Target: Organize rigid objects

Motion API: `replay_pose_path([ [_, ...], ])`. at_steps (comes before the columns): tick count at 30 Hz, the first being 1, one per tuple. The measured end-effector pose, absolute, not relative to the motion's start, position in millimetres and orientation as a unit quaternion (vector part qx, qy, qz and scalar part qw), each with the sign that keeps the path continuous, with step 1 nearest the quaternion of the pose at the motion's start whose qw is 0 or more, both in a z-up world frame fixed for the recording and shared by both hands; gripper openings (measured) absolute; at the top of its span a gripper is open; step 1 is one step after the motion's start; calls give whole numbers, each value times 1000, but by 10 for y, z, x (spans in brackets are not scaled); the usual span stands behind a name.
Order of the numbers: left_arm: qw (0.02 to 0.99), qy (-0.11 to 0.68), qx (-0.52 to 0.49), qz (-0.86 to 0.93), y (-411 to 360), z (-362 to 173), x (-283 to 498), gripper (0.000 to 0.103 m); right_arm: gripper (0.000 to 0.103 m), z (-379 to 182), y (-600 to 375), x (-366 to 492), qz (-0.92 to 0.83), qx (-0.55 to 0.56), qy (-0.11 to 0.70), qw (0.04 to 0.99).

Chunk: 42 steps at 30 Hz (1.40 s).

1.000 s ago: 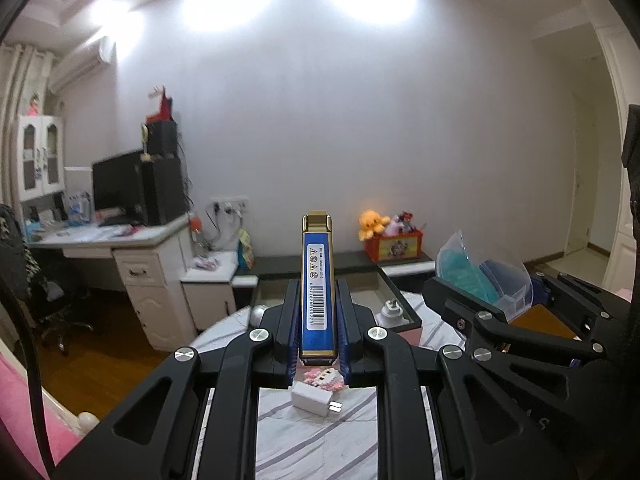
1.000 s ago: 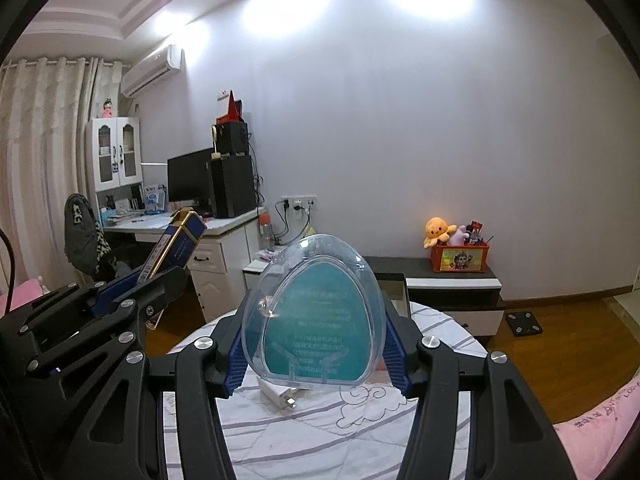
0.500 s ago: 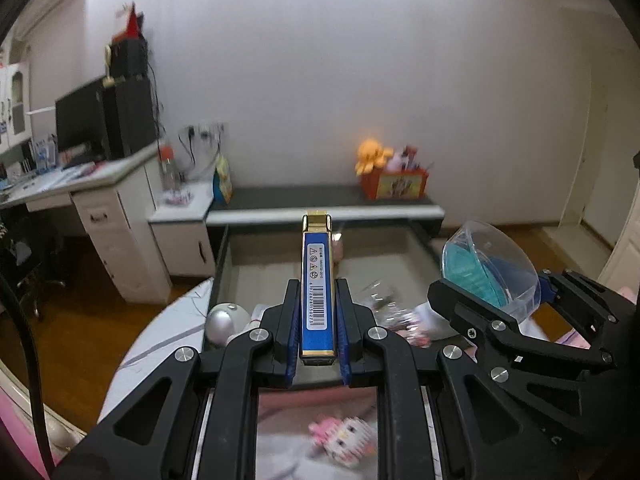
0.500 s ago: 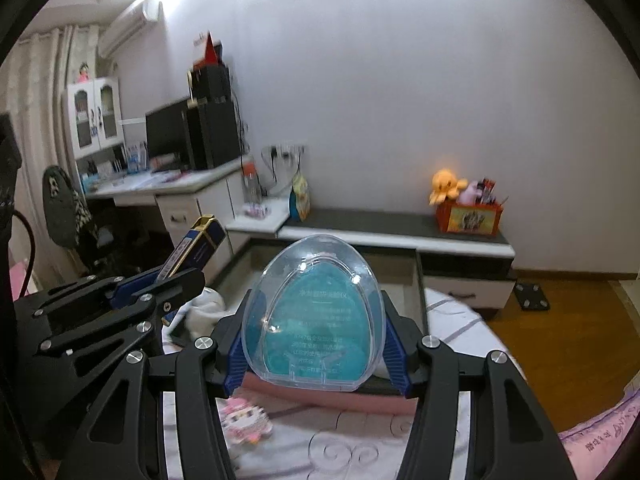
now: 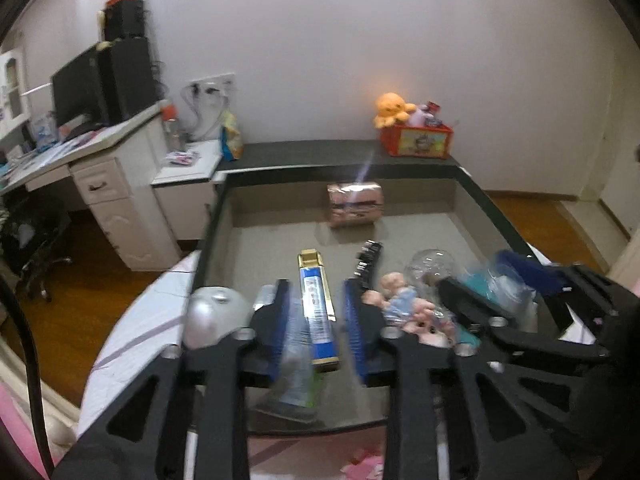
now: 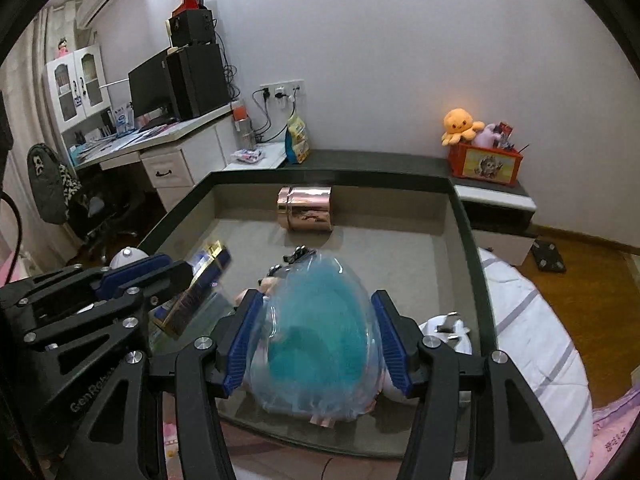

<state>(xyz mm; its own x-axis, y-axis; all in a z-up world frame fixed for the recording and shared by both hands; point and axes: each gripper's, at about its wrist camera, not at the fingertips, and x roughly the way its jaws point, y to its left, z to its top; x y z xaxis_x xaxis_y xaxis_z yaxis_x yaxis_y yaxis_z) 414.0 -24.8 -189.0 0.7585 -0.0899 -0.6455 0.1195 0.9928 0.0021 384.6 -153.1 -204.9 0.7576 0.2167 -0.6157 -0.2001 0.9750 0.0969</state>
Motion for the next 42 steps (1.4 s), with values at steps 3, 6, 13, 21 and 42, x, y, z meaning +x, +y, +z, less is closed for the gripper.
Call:
replay_pose_path([
  [3,941,334,1,-52,-71,-1778,4056,61,81,-1942,-1581,3753,95,8,318,943],
  [6,955,294,-6,-38,26,-1586,3783,83,84,-1779,-1632,3607,98,17,296,950],
  [13,976,216,9,-17,91,-1138,2864,97,94,-1293,-1626,2906,101,29,237,966],
  [21,986,166,16,-13,95,-843,1831,102,103,-908,-1574,1928,97,12,175,980],
  [42,998,58,30,17,-5,-395,418,102,103,-484,-1617,380,64,-6,84,994],
])
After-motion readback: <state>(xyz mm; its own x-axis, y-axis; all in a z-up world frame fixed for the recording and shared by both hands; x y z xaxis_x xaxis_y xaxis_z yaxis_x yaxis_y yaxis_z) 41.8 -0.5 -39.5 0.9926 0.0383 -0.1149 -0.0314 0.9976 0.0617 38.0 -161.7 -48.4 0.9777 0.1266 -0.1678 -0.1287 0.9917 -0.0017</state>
